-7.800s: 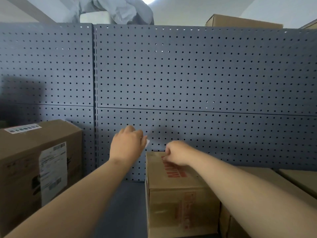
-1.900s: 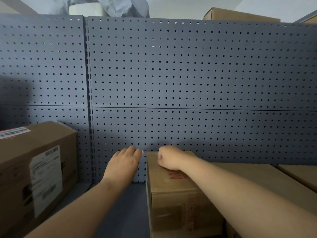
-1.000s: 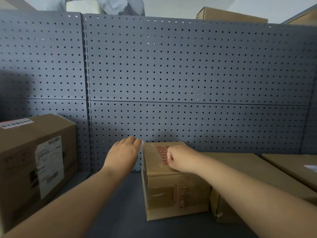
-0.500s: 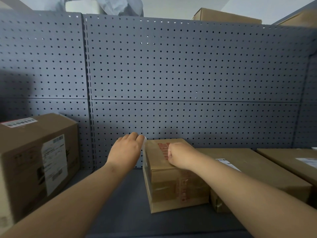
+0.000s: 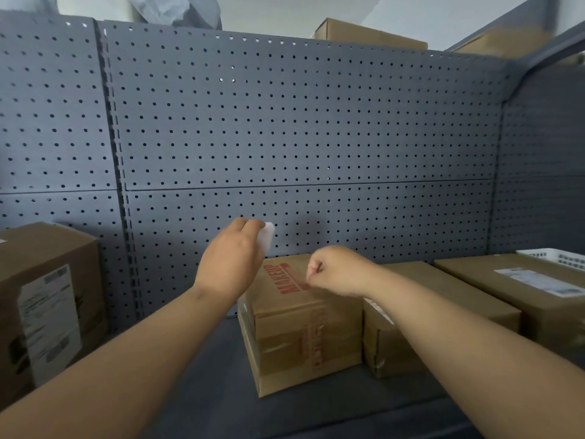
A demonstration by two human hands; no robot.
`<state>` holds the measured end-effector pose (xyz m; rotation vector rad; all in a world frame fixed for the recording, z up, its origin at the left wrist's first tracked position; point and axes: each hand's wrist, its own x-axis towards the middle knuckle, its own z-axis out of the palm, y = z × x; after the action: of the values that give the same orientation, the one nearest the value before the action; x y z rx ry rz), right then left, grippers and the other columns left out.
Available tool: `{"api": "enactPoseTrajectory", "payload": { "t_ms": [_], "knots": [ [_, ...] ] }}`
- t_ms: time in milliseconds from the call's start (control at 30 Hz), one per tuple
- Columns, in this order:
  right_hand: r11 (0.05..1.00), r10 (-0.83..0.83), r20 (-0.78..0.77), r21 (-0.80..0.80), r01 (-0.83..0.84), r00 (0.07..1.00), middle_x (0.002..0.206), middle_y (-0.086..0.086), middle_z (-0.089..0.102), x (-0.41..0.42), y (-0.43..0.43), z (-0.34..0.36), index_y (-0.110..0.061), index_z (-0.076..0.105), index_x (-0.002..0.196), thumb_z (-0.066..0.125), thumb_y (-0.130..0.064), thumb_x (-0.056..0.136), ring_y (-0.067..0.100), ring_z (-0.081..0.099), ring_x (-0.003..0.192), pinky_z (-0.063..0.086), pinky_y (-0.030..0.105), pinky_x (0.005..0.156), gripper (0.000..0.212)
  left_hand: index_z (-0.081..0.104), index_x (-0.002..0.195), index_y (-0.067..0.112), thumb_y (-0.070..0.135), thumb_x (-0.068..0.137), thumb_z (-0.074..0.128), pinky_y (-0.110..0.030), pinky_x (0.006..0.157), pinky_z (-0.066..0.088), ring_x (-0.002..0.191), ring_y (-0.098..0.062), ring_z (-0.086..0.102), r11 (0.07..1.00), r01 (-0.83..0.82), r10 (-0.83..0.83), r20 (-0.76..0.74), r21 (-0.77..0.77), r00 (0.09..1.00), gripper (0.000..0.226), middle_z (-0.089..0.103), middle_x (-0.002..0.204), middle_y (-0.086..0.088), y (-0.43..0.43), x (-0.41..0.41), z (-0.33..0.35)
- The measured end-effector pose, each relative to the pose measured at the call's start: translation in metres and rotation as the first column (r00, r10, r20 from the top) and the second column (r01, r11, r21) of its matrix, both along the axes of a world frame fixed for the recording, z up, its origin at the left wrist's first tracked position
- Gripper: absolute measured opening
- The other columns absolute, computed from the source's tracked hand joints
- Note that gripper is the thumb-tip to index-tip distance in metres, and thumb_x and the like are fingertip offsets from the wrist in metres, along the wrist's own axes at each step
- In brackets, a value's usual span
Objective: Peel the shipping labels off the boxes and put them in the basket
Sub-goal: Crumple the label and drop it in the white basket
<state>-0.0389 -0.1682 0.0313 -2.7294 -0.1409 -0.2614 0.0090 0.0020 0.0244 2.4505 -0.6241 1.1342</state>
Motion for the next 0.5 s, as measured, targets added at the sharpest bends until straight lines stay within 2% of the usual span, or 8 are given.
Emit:
{"api": "enactPoseTrajectory", "payload": {
  "t_ms": [100, 167, 200, 267, 333, 400, 433, 500],
  "knots": [
    [0.986, -0.062, 0.078, 0.159, 0.049, 0.995, 0.104, 0.001, 0.070, -0.006, -0.016, 0.000, 0.003, 0.068, 0.102, 0.048, -0.013, 0.094, 0.015, 0.064, 0.087, 0.046, 0.023, 0.072, 0.027, 0.049, 0.129, 0.013, 0.007, 0.093, 0.045, -0.028, 0.073, 0.039, 0.103, -0.024, 0.053, 0.990, 0.090, -0.094, -0.038, -0.113, 0.995, 0.037, 0.053, 0.125, -0.008, -0.019, -0.006, 0.003],
    [0.965, -0.103, 0.111, 0.254, 0.072, 0.988, 0.090, -0.004, 0.068, -0.009, -0.030, 0.001, 0.006, 0.067, 0.104, 0.048, -0.012, 0.094, 0.011, 0.061, 0.076, 0.046, 0.022, 0.066, 0.028, 0.049, 0.129, 0.013, 0.007, 0.091, 0.047, -0.027, 0.077, 0.040, 0.105, -0.022, 0.052, 0.971, 0.152, -0.166, -0.061, -0.182, 0.984, 0.038, 0.053, 0.125, -0.008, -0.035, -0.014, 0.005],
    [0.949, -0.123, 0.120, 0.303, 0.082, 0.985, 0.081, -0.010, 0.062, -0.011, -0.038, 0.002, 0.009, 0.065, 0.106, 0.048, -0.011, 0.094, 0.011, 0.058, 0.072, 0.047, 0.024, 0.065, 0.029, 0.049, 0.129, 0.012, 0.007, 0.091, 0.048, -0.024, 0.078, 0.039, 0.106, -0.021, 0.051, 0.961, 0.181, -0.197, -0.060, -0.207, 0.978, 0.038, 0.053, 0.126, -0.007, -0.044, -0.017, 0.005],
    [0.910, -0.152, 0.136, 0.407, 0.085, 0.979, 0.076, -0.015, 0.055, -0.016, -0.058, 0.004, 0.011, 0.063, 0.105, 0.048, -0.010, 0.094, 0.016, 0.056, 0.080, 0.051, 0.037, 0.078, 0.028, 0.049, 0.129, 0.013, 0.007, 0.090, 0.049, -0.018, 0.076, 0.035, 0.108, -0.018, 0.050, 0.948, 0.221, -0.237, -0.044, -0.227, 0.971, 0.039, 0.052, 0.129, -0.005, -0.065, -0.024, 0.007],
    [0.858, -0.197, 0.150, 0.504, 0.097, 0.969, 0.077, -0.005, 0.059, -0.021, -0.081, 0.005, 0.010, 0.064, 0.103, 0.048, -0.009, 0.093, 0.017, 0.055, 0.084, 0.051, 0.041, 0.088, 0.027, 0.049, 0.129, 0.014, 0.009, 0.091, 0.050, -0.019, 0.075, 0.035, 0.111, -0.017, 0.048, 0.938, 0.243, -0.262, -0.045, -0.246, 0.964, 0.039, 0.050, 0.132, -0.003, -0.089, -0.030, 0.010],
    [0.802, -0.236, 0.160, 0.588, 0.100, 0.958, 0.081, 0.018, 0.057, -0.026, -0.110, 0.006, 0.014, 0.060, 0.105, 0.045, -0.007, 0.092, 0.020, 0.050, 0.078, 0.052, 0.045, 0.089, 0.029, 0.048, 0.130, 0.015, 0.012, 0.092, 0.051, -0.018, 0.078, 0.034, 0.114, -0.017, 0.047, 0.922, 0.256, -0.285, -0.062, -0.291, 0.956, 0.039, 0.050, 0.133, -0.002, -0.119, -0.038, 0.013],
    [0.773, -0.248, 0.164, 0.627, 0.093, 0.955, 0.085, 0.024, 0.055, -0.029, -0.125, 0.007, 0.015, 0.059, 0.104, 0.044, -0.006, 0.093, 0.020, 0.048, 0.077, 0.052, 0.046, 0.088, 0.028, 0.048, 0.130, 0.015, 0.012, 0.092, 0.052, -0.016, 0.080, 0.032, 0.116, -0.016, 0.046, 0.915, 0.259, -0.294, -0.071, -0.308, 0.953, 0.039, 0.050, 0.133, -0.002, -0.135, -0.043, 0.014],
    [0.713, -0.255, 0.150, 0.697, 0.081, 0.955, 0.091, 0.014, 0.057, -0.034, -0.155, 0.007, 0.003, 0.061, 0.100, 0.041, -0.008, 0.097, 0.018, 0.052, 0.081, 0.054, 0.035, 0.079, 0.023, 0.049, 0.129, 0.015, 0.013, 0.092, 0.053, -0.013, 0.080, 0.029, 0.117, -0.016, 0.047, 0.903, 0.274, -0.321, -0.096, -0.332, 0.942, 0.038, 0.051, 0.133, -0.002, -0.172, -0.051, 0.014]
  ]
}}
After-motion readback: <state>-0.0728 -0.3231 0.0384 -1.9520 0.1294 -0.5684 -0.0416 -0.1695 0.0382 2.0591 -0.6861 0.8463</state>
